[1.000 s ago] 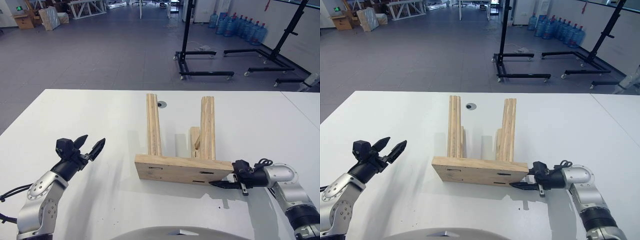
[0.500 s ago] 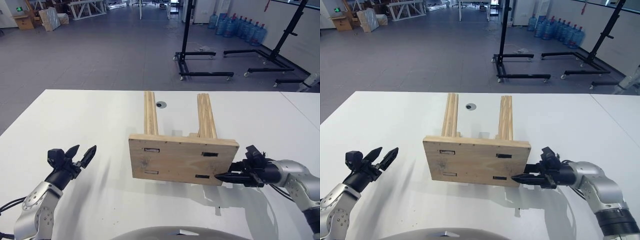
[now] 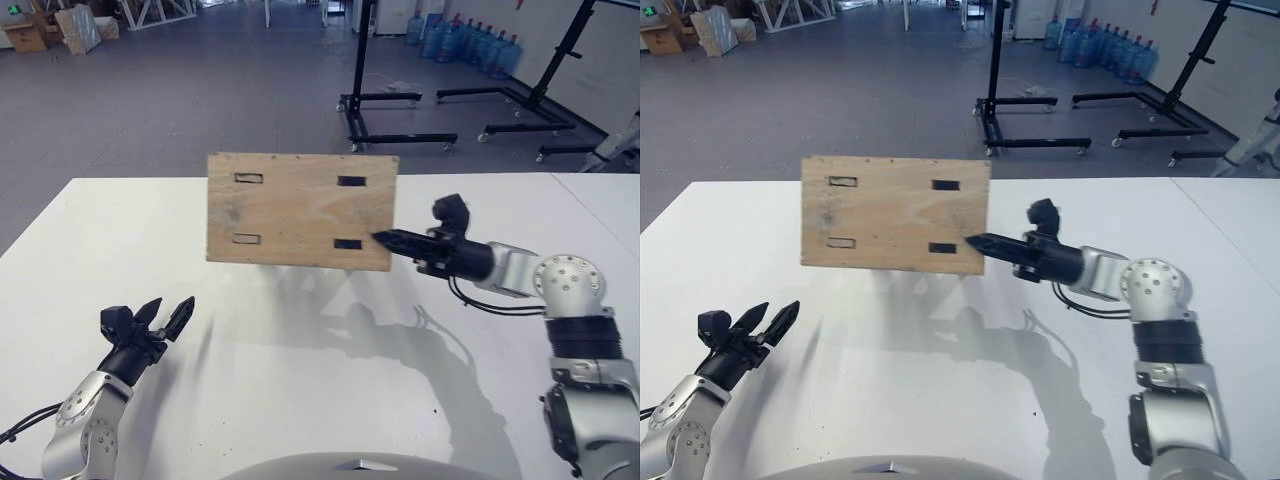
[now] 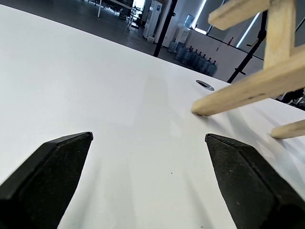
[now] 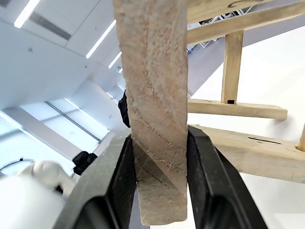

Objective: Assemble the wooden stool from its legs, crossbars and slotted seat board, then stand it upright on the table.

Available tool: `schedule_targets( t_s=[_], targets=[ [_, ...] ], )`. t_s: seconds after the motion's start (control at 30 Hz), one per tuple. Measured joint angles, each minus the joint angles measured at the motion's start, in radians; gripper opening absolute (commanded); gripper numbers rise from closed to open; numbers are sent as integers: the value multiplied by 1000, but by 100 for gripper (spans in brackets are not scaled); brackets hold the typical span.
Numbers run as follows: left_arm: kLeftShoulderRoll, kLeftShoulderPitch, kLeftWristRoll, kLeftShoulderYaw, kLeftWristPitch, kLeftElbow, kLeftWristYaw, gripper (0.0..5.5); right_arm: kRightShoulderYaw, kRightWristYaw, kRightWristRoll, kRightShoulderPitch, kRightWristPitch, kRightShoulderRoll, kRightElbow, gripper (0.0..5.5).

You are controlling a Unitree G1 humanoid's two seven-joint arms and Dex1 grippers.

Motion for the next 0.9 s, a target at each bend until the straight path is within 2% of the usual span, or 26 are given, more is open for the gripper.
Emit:
schedule_targets(
  t_s=[0.07, 0.17, 0.3, 0.4, 0.53, 0.6, 0.8, 0.9],
  targets=[
    [-6, -10, 3, -11, -5, 13, 0, 433, 37, -180, 147, -64, 50, 37, 20, 131],
    [-20, -13, 27, -24, -24, 30, 1, 433, 63, -345, 365, -220, 153, 17, 181, 131],
    [-58, -7, 56, -53, -62, 36, 15, 433, 77, -312, 508, -375, 344, -91, 400, 131],
    [-75, 3, 74, -64, -83, 36, 23, 433, 104, -273, 537, -399, 414, -153, 516, 131],
    [-102, 18, 85, -84, -116, 38, 32, 433, 149, -181, 564, -322, 423, -292, 477, 131],
    [-113, 25, 91, -90, -132, 38, 33, 433, 145, -194, 567, -298, 412, -307, 474, 131],
    [-129, 28, 116, -122, -167, 39, 45, 433, -42, -392, 568, -158, 311, -224, 407, 136],
    [-134, 32, 117, -130, -182, 38, 44, 433, -195, -569, 568, -62, 215, -81, 289, 137]
  ],
)
